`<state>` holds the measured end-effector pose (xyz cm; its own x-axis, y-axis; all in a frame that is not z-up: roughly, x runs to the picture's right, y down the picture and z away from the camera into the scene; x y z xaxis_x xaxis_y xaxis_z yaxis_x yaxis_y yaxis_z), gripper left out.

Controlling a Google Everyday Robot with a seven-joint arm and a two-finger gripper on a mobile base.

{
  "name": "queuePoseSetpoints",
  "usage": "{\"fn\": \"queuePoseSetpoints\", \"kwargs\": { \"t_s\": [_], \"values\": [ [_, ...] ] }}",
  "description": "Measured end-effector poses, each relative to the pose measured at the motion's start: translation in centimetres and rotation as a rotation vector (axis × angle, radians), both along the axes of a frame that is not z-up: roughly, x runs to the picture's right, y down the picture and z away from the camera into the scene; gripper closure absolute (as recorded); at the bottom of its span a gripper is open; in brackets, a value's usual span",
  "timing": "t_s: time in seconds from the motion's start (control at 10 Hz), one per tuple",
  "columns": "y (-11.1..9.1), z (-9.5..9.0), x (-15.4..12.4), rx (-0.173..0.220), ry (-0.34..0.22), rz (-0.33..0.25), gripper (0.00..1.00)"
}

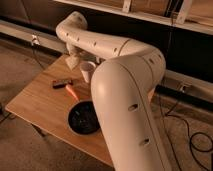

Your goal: Place the eraser in the ceramic cup

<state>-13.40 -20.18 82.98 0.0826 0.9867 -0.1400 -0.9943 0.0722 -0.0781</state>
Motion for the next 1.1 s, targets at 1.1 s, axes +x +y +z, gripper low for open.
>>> {"fn": "queuePoseSetpoints", "kwargs": {
  "t_s": [1.1],
  "values": [
    [-0.4,0.5,5.7,0.104,0.17,0.04,1.0]
  ]
}}
